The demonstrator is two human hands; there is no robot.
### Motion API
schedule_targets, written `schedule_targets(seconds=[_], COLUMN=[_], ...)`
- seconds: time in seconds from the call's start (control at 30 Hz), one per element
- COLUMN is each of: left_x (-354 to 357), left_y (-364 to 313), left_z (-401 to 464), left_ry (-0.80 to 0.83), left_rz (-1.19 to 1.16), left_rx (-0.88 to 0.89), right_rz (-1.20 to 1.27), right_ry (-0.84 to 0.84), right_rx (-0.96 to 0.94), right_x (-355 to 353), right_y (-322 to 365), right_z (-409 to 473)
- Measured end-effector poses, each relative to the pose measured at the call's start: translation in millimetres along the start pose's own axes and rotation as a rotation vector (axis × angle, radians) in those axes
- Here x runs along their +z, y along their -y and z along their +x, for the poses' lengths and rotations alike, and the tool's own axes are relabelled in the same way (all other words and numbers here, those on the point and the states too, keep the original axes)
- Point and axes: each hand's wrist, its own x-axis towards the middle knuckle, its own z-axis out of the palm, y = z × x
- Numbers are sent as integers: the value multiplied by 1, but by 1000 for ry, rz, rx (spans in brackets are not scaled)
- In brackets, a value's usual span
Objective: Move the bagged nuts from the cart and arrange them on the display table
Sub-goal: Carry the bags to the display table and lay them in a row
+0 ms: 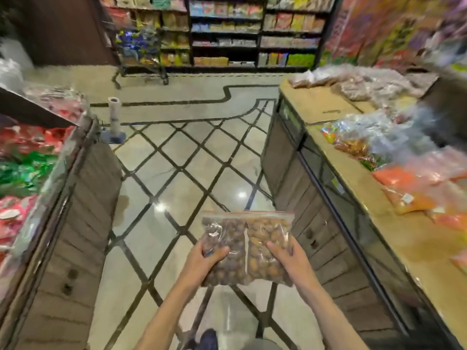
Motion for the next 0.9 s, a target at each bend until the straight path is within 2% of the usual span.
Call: schedule_targets(seconds=[0.33,0.63,0.9], left_x=[-12,3,30], left_y=[-72,-168,-245], left_z=[215,433,609], left_ry=[123,124,237], left_rz=[69,148,165], left_rx=[-28,-2,4], right_rz=[115,156,196], right_ry=[-142,-140,-189], right_rx=[-13,-40,-27], right_x=[11,-2,-32], right_y=[69,153,229], right_z=[172,389,545])
